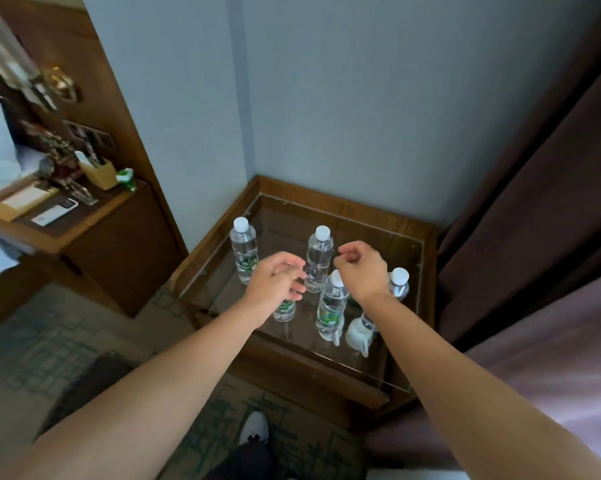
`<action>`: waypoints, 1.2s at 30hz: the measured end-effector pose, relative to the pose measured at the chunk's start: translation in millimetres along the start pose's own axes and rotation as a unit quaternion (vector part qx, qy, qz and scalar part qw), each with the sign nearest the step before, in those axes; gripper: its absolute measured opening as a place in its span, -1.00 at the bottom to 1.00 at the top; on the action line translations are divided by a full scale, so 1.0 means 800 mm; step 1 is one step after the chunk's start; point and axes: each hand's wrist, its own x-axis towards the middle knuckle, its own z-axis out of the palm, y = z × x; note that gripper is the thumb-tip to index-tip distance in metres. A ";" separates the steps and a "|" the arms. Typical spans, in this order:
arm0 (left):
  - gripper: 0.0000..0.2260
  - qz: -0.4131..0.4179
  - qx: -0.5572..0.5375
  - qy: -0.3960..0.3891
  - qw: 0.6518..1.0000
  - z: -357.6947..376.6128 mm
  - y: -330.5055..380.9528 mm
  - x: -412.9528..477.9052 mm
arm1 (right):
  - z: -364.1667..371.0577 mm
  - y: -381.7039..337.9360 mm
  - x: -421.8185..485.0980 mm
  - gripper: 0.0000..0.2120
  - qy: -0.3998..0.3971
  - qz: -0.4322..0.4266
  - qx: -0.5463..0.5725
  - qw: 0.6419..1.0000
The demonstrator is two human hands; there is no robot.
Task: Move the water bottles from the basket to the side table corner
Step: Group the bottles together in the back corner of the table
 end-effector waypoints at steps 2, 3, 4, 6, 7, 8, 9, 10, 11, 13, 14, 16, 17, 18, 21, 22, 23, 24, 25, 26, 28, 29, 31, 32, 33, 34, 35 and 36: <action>-0.88 0.006 -0.008 0.031 0.999 -0.019 0.007 0.000 | 0.007 -0.011 0.006 -0.85 -0.001 -0.015 0.004 1.000; -0.88 0.005 -0.013 0.049 0.999 -0.028 0.009 0.001 | 0.010 -0.016 0.011 -0.86 -0.003 -0.018 0.005 1.000; -0.88 0.001 -0.017 0.068 0.998 -0.037 0.010 0.002 | 0.013 -0.020 0.017 -0.86 -0.006 -0.017 0.006 1.000; -0.90 -0.011 -0.016 0.104 0.994 -0.056 0.007 0.008 | 0.018 -0.026 0.031 -0.86 -0.010 -0.003 0.012 1.000; -0.91 -0.017 -0.015 0.117 0.993 -0.064 0.005 0.011 | 0.020 -0.027 0.040 -0.85 -0.011 0.009 0.010 1.000; -0.92 -0.023 -0.017 0.128 0.991 -0.071 0.001 0.015 | 0.022 -0.028 0.050 -0.82 -0.013 0.020 0.002 1.000; -0.91 -0.030 -0.019 0.137 0.990 -0.078 -0.003 0.020 | 0.025 -0.028 0.060 -0.79 -0.017 0.030 -0.011 0.999; -0.91 -0.037 -0.019 0.147 0.988 -0.083 -0.007 0.026 | 0.028 -0.027 0.070 -0.74 -0.026 0.039 -0.029 0.998; -0.91 -0.045 -0.017 0.157 0.987 -0.088 -0.011 0.033 | 0.032 -0.024 0.082 -0.67 -0.037 0.048 -0.053 0.997; -0.92 -0.060 -0.016 0.170 0.983 -0.097 -0.021 0.052 | 0.041 -0.019 0.104 -0.51 -0.065 0.075 -0.089 0.991; -0.91 -0.069 -0.018 0.174 0.982 -0.101 -0.026 0.063 | 0.046 -0.017 0.114 -0.43 -0.077 0.092 -0.097 0.988; -0.78 -0.090 -0.014 0.175 0.980 -0.109 -0.036 0.088 | 0.055 -0.014 0.133 -0.32 -0.094 0.120 -0.112 0.982; -0.69 -0.097 -0.009 0.171 0.980 -0.113 -0.042 0.102 | 0.060 -0.013 0.142 -0.27 -0.101 0.131 -0.120 0.979; -0.59 -0.106 -0.002 0.170 0.980 -0.116 -0.047 0.116 | 0.064 -0.013 0.151 -0.23 -0.110 0.142 -0.121 0.976; -0.29 -0.148 0.056 0.174 0.972 -0.127 -0.064 0.156 | 0.076 -0.009 0.170 -0.14 -0.151 0.182 -0.086 0.968; -0.23 -0.159 0.073 0.166 0.970 -0.131 -0.071 0.167 | 0.081 -0.009 0.173 -0.13 -0.167 0.193 -0.076 0.964; -0.19 -0.165 0.088 0.154 0.970 -0.136 -0.077 0.177 | 0.086 -0.007 0.177 -0.16 -0.176 0.204 -0.065 0.961; -0.19 -0.164 0.104 0.139 0.971 -0.141 -0.084 0.186 | 0.093 -0.005 0.181 -0.21 -0.178 0.213 -0.052 0.959; -0.22 -0.157 0.121 0.122 0.973 -0.146 -0.090 0.195 | 0.097 -0.004 0.185 -0.28 -0.173 0.213 -0.042 0.961; -0.27 -0.148 0.140 0.103 0.974 -0.149 -0.094 0.205 | 0.101 -0.002 0.191 -0.33 -0.162 0.206 -0.043 0.964; -0.36 -0.128 0.181 0.059 0.973 -0.151 -0.094 0.220 | 0.106 0.002 0.202 -0.40 -0.143 0.184 -0.053 0.971; -0.36 -0.121 0.201 0.038 0.971 -0.151 -0.093 0.227 | 0.110 0.002 0.205 -0.42 -0.136 0.170 -0.059 0.974; -0.35 -0.113 0.221 0.012 0.969 -0.152 -0.093 0.238 | 0.119 -0.002 0.208 -0.46 -0.122 0.158 -0.070 0.977; -0.35 -0.108 0.222 0.005 0.969 -0.154 -0.093 0.244 | 0.124 -0.004 0.210 -0.45 -0.111 0.160 -0.065 0.979; -0.37 -0.104 0.219 -0.003 0.970 -0.156 -0.093 0.251 | 0.130 -0.004 0.213 -0.44 -0.099 0.161 -0.058 0.980; -0.40 -0.101 0.212 -0.012 0.972 -0.159 -0.092 0.258 | 0.136 -0.006 0.216 -0.43 -0.091 0.160 -0.056 0.981; -0.43 -0.098 0.203 -0.022 0.974 -0.163 -0.089 0.264 | 0.141 -0.009 0.219 -0.41 -0.087 0.158 -0.060 0.982; -0.43 -0.100 0.192 -0.032 0.976 -0.168 -0.088 0.271 | 0.145 -0.010 0.223 -0.39 -0.088 0.157 -0.065 0.982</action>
